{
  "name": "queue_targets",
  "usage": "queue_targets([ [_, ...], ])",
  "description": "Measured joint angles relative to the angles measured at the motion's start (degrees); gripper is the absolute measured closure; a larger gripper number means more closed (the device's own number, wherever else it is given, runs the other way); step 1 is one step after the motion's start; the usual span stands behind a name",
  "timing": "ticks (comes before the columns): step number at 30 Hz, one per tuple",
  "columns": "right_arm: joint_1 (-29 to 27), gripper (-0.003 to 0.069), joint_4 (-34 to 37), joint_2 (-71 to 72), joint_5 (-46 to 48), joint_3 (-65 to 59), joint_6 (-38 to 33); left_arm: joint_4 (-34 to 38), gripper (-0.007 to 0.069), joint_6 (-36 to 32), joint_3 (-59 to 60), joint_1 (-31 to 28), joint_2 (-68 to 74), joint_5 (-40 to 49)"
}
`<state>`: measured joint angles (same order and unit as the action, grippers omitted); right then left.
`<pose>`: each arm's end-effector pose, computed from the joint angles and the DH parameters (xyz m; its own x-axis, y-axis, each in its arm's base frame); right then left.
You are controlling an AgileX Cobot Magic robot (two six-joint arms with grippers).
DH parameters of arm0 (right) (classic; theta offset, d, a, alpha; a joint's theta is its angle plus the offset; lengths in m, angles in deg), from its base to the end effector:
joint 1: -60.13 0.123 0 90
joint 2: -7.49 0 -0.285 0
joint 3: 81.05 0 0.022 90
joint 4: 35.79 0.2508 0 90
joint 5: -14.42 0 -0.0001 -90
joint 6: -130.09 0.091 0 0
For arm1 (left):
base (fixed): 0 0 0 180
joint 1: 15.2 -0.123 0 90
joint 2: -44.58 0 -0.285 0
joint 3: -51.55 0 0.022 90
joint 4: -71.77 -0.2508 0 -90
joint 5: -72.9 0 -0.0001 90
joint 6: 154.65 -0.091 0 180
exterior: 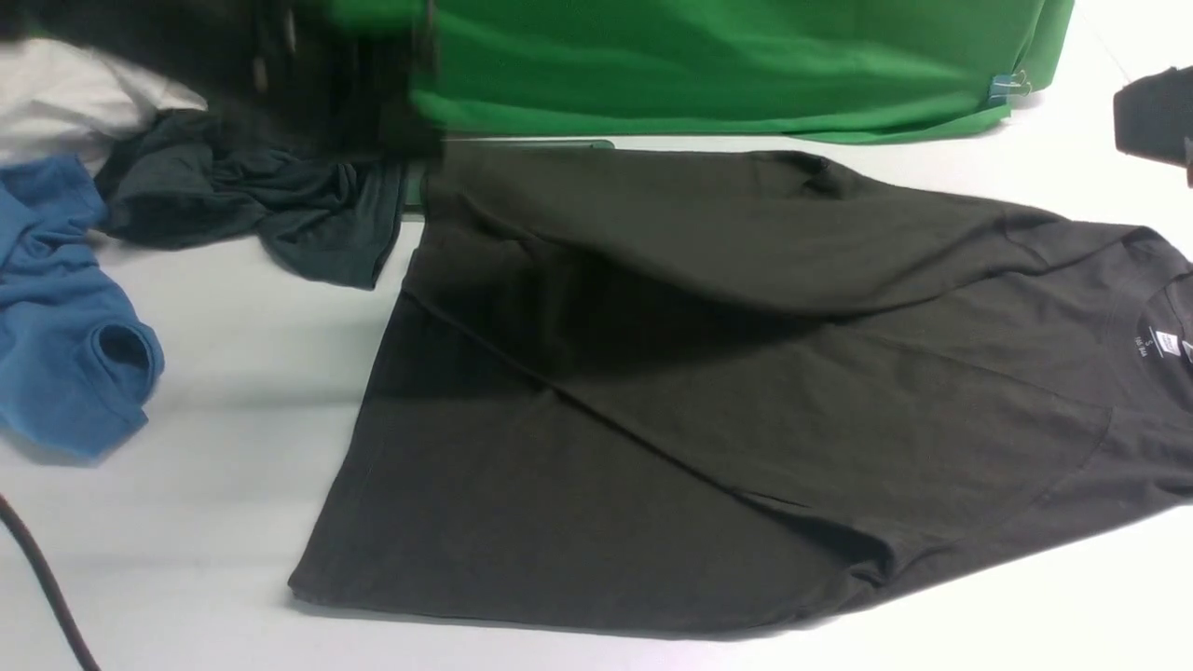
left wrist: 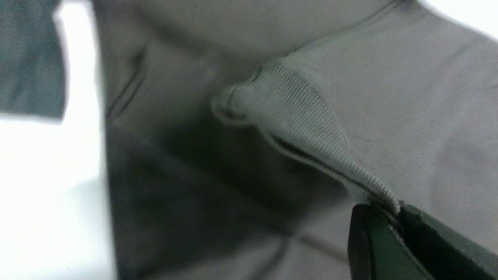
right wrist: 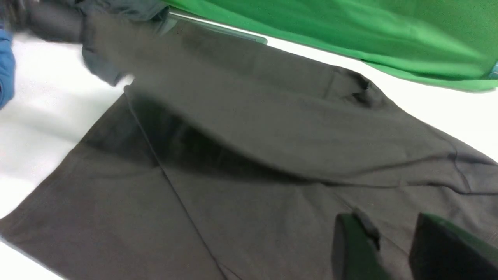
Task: Fold a long-sleeved shirt on a white desktop.
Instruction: 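Fold the left side of the dark shirt inward over its body with the left gripper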
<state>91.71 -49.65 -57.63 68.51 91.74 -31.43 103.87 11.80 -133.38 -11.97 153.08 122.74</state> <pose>0.1668 0.0818 0.4266 -0.5556 -0.1367 -0.8201 -0.2851 0.9579 0.0334 0.3798 -0.0585 0.2847 -0.8823 -0.0851 -0.4630 0.1337 0.8977 -0.4198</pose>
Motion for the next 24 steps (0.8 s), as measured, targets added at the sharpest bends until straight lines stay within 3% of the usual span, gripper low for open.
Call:
queue_targets([
  [9, 0.00, 0.0416, 0.06, 0.00, -0.18, 0.00, 0.00, -0.98, 0.0560, 0.68, 7.32, 1.95, 7.08, -5.95],
  [15, 0.00, 0.0416, 0.06, 0.00, -0.76, -1.08, -0.05, -7.24, 0.0326, 3.05, 7.48, 3.02, 7.41, -5.48],
  [19, 0.00, 0.0416, 1.12, 0.00, -0.85, -5.70, -0.08, -17.11, 0.0106, 7.48, 5.15, 3.02, 5.48, 3.00],
  [20, 0.00, 0.0416, 1.12, 0.00, -0.85, -5.70, -0.08, -17.11, 0.0106, 7.70, 5.04, 3.02, 5.31, 2.99],
  [22, 0.00, 0.0416, 1.94, 0.00, -0.63, -8.97, -0.07, -23.60, 0.0002, 11.04, 4.36, 3.02, 2.40, 8.54],
  [24, 0.00, 0.0416, 2.23, 0.00, -0.42, -11.21, -0.13, -27.53, -0.0040, 14.40, 5.42, 3.02, -0.78, 12.18],
])
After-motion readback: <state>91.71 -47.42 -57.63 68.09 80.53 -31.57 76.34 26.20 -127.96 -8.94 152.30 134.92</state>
